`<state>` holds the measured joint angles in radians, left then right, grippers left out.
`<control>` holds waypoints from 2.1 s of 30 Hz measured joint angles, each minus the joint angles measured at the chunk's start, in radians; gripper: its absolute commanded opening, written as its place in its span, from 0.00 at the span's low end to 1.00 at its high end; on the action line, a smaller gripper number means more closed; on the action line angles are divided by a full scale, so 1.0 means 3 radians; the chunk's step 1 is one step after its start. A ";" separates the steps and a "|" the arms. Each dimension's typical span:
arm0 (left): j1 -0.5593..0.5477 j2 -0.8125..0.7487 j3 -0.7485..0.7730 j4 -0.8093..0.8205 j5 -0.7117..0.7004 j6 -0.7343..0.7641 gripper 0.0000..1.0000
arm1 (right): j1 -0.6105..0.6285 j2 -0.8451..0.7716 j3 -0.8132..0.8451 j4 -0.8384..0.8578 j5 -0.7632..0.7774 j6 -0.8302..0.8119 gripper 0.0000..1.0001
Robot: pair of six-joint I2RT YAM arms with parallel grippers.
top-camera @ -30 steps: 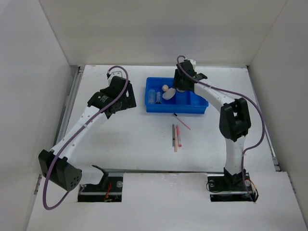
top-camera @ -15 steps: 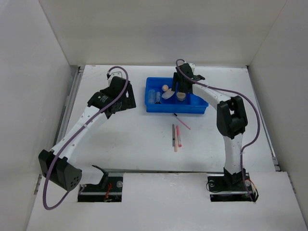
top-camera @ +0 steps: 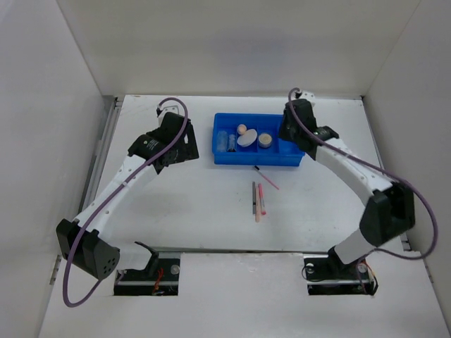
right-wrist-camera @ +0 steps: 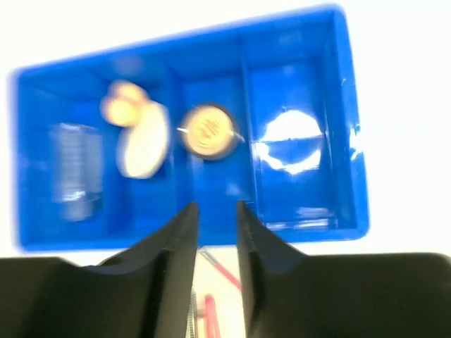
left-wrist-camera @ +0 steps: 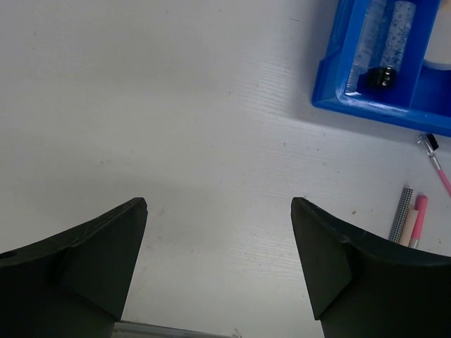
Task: Organize the makeup
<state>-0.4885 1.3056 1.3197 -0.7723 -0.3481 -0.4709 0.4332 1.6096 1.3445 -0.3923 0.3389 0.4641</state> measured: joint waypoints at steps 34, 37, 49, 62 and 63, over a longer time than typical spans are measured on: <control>0.0000 -0.0024 -0.0169 0.0067 0.0088 0.0004 0.79 | 0.1052 0.0038 -0.1598 0.0566 -0.0605 0.0542 0.44; 0.0000 -0.0024 -0.0169 0.0067 0.0088 0.0004 0.79 | 0.1052 -0.0001 -0.1638 0.0562 -0.0587 0.0553 0.44; 0.0394 0.0640 -0.0203 0.0085 -0.0094 -0.0402 0.81 | 0.1222 -0.0581 -0.1564 0.0254 -0.0309 0.0599 0.66; 0.1203 0.0702 -0.1616 0.0604 -0.0041 -0.1064 0.70 | 0.1226 -0.0785 -0.1167 0.0033 -0.0221 0.0431 0.66; 0.1250 0.0688 -0.1629 0.0657 -0.0022 -0.1055 0.70 | 0.1226 -0.0785 -0.1164 0.0015 -0.0219 0.0416 0.66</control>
<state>-0.1135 1.5120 0.8310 -0.5751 -0.3546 -0.7876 0.8009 1.3743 0.9955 -0.3878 0.2733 0.5888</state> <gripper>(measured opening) 0.714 0.656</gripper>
